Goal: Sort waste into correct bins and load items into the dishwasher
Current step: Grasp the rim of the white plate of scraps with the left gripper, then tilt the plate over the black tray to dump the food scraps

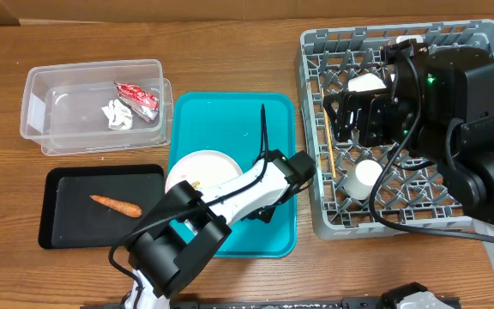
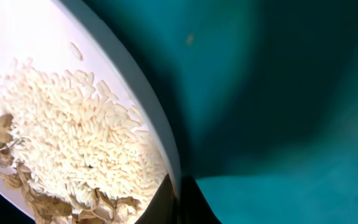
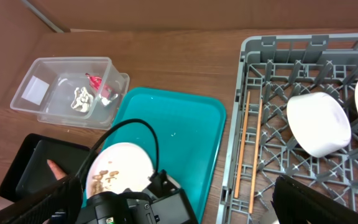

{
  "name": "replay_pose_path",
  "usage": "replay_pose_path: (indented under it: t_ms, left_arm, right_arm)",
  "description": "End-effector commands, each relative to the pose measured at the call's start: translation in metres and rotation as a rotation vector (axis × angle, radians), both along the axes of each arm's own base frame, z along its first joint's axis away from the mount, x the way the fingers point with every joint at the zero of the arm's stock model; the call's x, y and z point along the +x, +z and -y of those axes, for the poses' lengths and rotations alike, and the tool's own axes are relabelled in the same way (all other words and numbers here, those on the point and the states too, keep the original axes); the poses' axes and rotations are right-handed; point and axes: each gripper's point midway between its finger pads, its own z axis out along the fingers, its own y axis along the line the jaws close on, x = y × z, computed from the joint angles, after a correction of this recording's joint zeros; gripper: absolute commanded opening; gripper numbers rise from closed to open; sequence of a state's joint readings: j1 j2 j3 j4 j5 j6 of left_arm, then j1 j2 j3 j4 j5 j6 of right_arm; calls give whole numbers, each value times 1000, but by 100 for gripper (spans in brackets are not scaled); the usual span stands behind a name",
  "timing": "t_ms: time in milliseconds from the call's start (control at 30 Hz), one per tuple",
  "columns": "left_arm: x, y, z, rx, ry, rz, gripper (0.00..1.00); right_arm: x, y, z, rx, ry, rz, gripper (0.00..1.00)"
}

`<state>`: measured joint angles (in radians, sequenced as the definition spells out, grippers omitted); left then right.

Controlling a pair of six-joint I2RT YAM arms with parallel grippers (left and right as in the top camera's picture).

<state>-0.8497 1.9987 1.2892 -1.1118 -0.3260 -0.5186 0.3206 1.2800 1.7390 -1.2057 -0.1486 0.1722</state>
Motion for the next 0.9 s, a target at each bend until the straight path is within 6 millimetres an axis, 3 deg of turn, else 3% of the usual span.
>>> replay_pose_path:
  t_ms: [0,333,633,867]
  left_arm:
    - [3,22,0,-37,108,89,4]
    - [1,79,-10,-212,244,128,4]
    - [29,121,-67,-456,576,146,4]
    - [54,137,-119,-660,722,148,4]
  right_arm:
    - [-2,5,3,2,-11,16,100]
    - [-2,5,3,2,-11,16,100]
    - [-2,5,3,2,-11,16,100]
    - [-2,5,3,2,-11,16,100]
